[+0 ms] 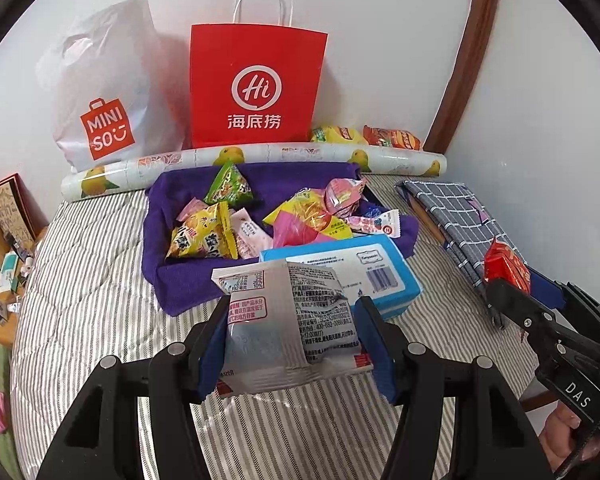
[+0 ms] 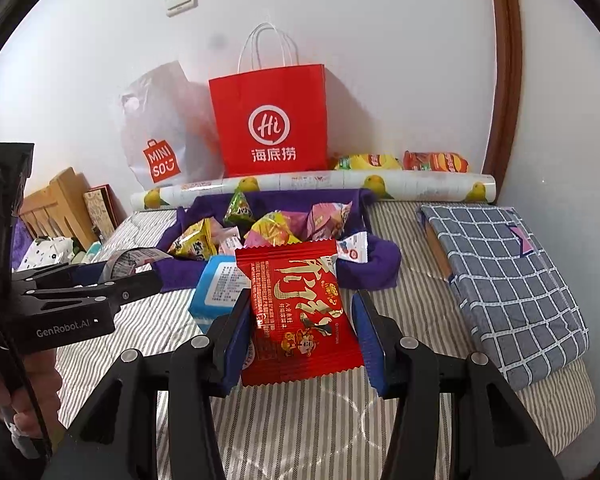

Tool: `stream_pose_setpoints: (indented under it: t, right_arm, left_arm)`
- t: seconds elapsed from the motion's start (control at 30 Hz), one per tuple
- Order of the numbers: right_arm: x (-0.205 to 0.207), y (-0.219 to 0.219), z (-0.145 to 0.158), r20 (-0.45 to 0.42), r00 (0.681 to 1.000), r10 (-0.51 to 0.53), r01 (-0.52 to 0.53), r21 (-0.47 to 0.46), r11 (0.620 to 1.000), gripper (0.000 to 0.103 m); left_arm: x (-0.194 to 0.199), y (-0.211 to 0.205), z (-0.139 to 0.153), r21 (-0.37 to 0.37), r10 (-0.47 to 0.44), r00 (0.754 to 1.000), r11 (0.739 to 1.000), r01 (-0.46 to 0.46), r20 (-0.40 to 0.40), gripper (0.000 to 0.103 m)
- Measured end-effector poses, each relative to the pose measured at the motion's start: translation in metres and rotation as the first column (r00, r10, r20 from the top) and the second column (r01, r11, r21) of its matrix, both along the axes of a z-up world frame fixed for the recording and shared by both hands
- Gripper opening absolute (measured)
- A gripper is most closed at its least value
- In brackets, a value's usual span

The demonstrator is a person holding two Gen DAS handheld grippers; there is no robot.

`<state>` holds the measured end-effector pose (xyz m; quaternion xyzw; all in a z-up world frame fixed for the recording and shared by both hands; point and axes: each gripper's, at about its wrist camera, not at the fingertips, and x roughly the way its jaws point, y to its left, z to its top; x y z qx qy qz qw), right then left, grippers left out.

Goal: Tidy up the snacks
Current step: 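Carry the red candy packet and white packet over the purple towel with both tools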

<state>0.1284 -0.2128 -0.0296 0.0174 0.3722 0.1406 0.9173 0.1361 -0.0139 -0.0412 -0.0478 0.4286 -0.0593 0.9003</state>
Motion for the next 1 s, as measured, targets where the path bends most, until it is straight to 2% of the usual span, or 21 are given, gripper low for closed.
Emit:
stream_pose_setpoints:
  t: [0.53, 1.0]
  right_arm:
    - [0.024, -0.006, 0.012, 0.013, 0.999, -0.029, 0.028, 0.028, 0.999, 0.049]
    - [0.053, -0.001, 0.013, 0.005, 0.999, -0.044, 0.043, 0.046, 0.998, 0.049]
  left_arm:
    - [0.025, -0.008, 0.015, -0.016, -0.025, 1.000, 1.000, 0.025, 0.015, 0.058]
    - [0.051, 0.002, 0.014, -0.032, -0.024, 1.000, 0.999, 0.024, 0.006, 0.058]
